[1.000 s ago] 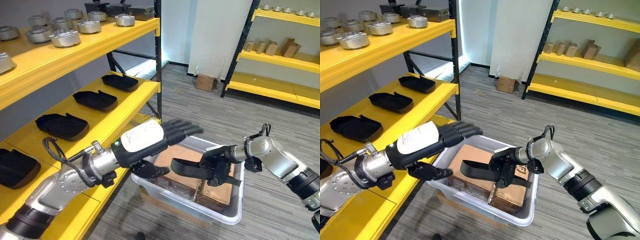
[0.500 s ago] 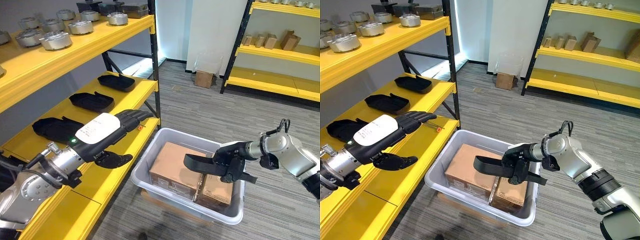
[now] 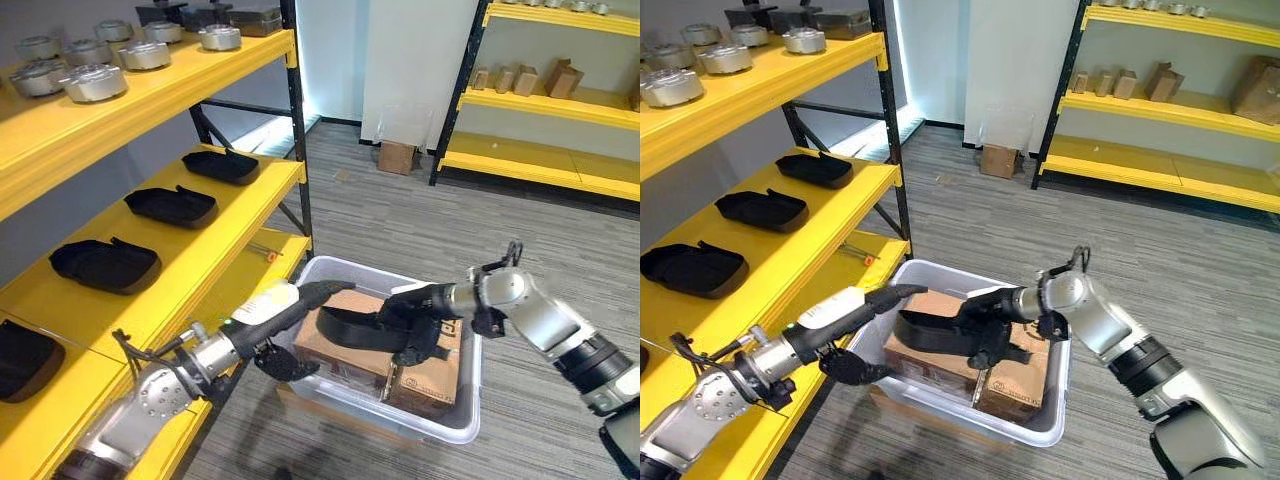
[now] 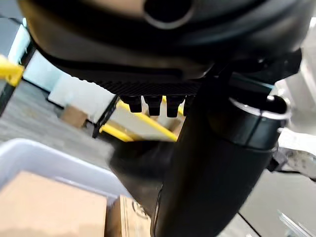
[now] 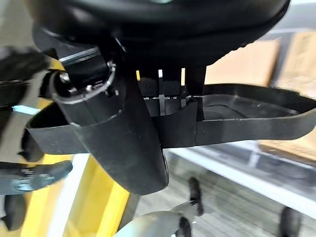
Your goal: Move parts from the plastic box to the shelf.
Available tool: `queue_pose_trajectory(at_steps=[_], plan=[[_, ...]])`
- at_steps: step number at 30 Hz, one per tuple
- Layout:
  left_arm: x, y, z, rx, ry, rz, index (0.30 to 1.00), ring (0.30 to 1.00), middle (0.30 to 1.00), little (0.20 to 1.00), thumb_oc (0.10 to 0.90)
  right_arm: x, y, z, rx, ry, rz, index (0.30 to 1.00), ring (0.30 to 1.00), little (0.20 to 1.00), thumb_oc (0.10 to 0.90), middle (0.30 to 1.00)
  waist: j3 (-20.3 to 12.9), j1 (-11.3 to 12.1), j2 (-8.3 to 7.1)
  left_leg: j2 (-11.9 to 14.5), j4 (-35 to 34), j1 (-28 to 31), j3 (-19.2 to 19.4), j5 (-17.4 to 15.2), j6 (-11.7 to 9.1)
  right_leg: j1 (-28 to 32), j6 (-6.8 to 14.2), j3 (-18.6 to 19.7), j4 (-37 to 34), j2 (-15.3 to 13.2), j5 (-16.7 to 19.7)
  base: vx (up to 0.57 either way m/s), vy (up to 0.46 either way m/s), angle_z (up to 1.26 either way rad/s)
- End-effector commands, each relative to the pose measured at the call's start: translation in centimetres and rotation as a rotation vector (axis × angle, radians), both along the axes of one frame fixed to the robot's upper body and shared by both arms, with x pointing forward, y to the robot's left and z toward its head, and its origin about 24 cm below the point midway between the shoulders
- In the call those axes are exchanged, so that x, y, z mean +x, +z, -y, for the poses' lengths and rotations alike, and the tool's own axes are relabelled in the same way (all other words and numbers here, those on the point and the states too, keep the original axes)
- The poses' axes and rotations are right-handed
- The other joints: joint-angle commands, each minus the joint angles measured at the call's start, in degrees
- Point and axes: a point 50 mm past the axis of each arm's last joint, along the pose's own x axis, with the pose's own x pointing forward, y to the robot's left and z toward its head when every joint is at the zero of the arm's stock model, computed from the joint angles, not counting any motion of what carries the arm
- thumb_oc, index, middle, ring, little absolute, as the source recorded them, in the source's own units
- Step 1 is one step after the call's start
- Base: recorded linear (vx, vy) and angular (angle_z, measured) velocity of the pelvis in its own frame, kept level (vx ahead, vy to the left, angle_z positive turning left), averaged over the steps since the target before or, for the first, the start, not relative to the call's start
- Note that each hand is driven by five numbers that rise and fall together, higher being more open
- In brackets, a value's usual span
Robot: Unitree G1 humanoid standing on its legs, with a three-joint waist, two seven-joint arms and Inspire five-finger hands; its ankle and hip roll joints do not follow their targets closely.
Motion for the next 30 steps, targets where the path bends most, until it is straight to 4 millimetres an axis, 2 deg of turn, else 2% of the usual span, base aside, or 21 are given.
queue_pose_trajectory(at_steps=[1, 3, 7, 12, 18, 24, 30], plan=[[1.9, 4.3, 1.3, -0.125, -0.038, 0.2, 1.0, 1.0, 1.0, 1.0, 0.9, 1.1, 5.7, -3.4, 0.053, 0.109, 0.255, 0.3, 0.3, 0.3, 0.4, 0.3, -2.4, 1.2, -1.83, 3.5, -0.4, 1.9, -2.1, -2.2, -2.0, 0.0, 0.1, -4.9, 5.6, -2.7, -3.0, 0.01, -0.01, -0.04], [2.1, 4.1, 1.4, -0.177, -0.016, 0.162, 1.0, 1.0, 1.0, 1.0, 0.9, 1.1, 5.5, -4.0, 0.071, 0.114, 0.257, 0.3, 0.3, 0.3, 0.4, 0.3, -2.3, 1.4, -1.79, 3.5, -0.4, 1.9, -2.1, -2.3, -2.0, 0.0, 0.1, -4.8, 5.6, -2.7, -3.0, 0.0, -0.007, -0.02], [2.5, 2.9, 3.0, -0.158, -0.044, 0.154, 1.0, 1.0, 1.0, 1.0, 0.9, 1.0, 5.1, -5.8, 0.089, 0.144, 0.283, 0.3, 0.3, 0.3, 0.4, 0.3, -2.1, 1.2, -1.88, 3.6, -0.4, 2.1, -1.9, -2.6, -1.8, 0.1, 0.0, -4.7, 5.4, -2.7, -3.0, 0.0, 0.0, 0.0], [2.3, 2.1, 3.5, -0.136, -0.062, 0.135, 1.0, 1.0, 1.0, 1.0, 0.9, 1.1, 5.0, -6.3, 0.098, 0.144, 0.294, 0.3, 0.3, 0.3, 0.4, 0.3, -2.2, 1.0, -1.84, 3.7, -0.5, 2.1, -1.5, -2.5, -2.0, 0.0, 0.3, -4.7, 5.3, -2.8, -2.9, -0.01, -0.002, -0.03], [3.1, 1.0, 3.5, -0.077, -0.007, 0.071, 1.0, 1.0, 1.0, 1.0, 0.9, 1.2, 5.0, -6.6, 0.099, 0.149, 0.317, 0.3, 0.3, 0.3, 0.4, 0.3, -2.4, 0.8, -1.62, 3.9, -0.4, 2.3, -1.1, -2.6, -2.1, 0.0, 0.3, -4.5, 5.2, -2.8, -3.0, 0.0, 0.0, 0.0], [2.9, 0.6, 3.6, -0.015, -0.015, 0.121, 1.0, 1.0, 1.0, 1.0, 0.9, 1.1, 5.5, -6.9, 0.113, 0.155, 0.347, 0.3, 0.3, 0.3, 0.4, 0.3, -2.3, 0.6, -1.41, 4.1, -0.3, 2.4, -0.7, -2.6, -2.1, -0.1, 0.4, -4.6, 5.0, -3.0, -2.8, -0.01, -0.004, 0.0], [2.8, 0.6, 3.8, 0.104, -0.021, 0.251, 1.0, 1.0, 1.0, 1.0, 0.9, 1.1, 5.4, -6.9, 0.088, 0.157, 0.358, 0.3, 0.3, 0.3, 0.4, 0.3, -2.3, 0.4, -1.18, 4.3, -0.3, 2.4, -0.4, -2.5, -2.3, -0.1, 0.3, -4.5, 5.0, -3.0, -2.9, 0.0, 0.0, 0.0]])
